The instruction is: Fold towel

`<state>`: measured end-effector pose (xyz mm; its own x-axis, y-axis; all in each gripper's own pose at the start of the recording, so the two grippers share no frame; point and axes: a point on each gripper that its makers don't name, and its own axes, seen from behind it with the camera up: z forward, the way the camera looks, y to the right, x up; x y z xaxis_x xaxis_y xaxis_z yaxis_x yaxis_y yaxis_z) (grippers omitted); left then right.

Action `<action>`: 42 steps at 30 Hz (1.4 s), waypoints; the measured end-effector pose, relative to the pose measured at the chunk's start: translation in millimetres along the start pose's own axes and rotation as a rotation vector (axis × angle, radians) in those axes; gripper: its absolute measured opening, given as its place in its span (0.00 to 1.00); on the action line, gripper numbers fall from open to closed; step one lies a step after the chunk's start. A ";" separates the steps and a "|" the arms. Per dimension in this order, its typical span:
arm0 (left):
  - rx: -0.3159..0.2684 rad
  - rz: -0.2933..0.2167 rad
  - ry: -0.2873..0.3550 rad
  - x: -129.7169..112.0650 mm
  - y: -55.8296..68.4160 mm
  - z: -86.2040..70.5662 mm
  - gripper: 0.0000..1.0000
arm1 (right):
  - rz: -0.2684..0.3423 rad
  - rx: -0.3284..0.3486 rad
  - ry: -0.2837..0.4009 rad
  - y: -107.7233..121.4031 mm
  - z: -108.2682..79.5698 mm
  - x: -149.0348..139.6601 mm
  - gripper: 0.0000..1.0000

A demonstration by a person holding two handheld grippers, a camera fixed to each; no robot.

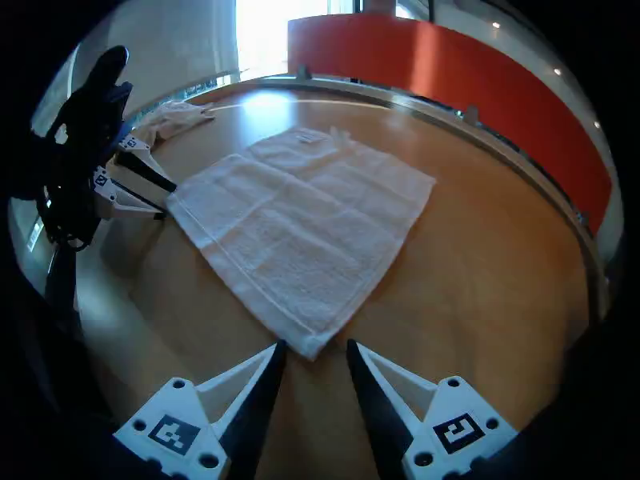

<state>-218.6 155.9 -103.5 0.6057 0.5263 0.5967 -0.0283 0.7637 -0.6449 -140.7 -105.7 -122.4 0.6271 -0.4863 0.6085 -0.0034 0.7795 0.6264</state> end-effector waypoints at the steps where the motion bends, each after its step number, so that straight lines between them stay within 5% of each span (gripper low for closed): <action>1: 0.000 0.000 0.000 0.2 0.1 0.0 0.68 | 0.000 0.001 0.000 -0.4 0.4 0.6 0.58; 11: -0.003 0.002 -0.006 0.5 1.3 -0.3 0.65 | 0.010 0.008 -0.004 -1.4 1.5 1.9 0.34; 21: -0.005 0.006 -0.009 1.6 2.4 -1.7 0.52 | 0.017 0.000 -0.009 -0.7 2.5 1.5 0.26; 27: 0.016 -0.012 -0.022 1.1 -3.3 -1.3 0.18 | 0.020 -0.001 -0.010 -2.9 1.8 1.9 0.24; 29: 0.021 -0.012 -0.022 1.0 -3.7 -0.9 0.15 | 0.024 0.001 -0.010 -4.2 1.3 2.3 0.23; 36: 0.022 0.008 -0.023 1.1 -0.9 -1.6 0.11 | 0.029 -0.013 0.007 -4.3 -2.4 7.8 0.08; 42: 0.018 -0.018 -0.012 3.9 0.2 -3.9 0.11 | 0.036 -0.010 0.003 -6.7 -5.2 7.3 0.08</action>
<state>-213.1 156.6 -103.2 0.5964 0.5168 0.6142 -0.0319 0.7798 -0.6252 -132.1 -112.4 -124.7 0.6293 -0.4568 0.6288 -0.0183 0.8001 0.5996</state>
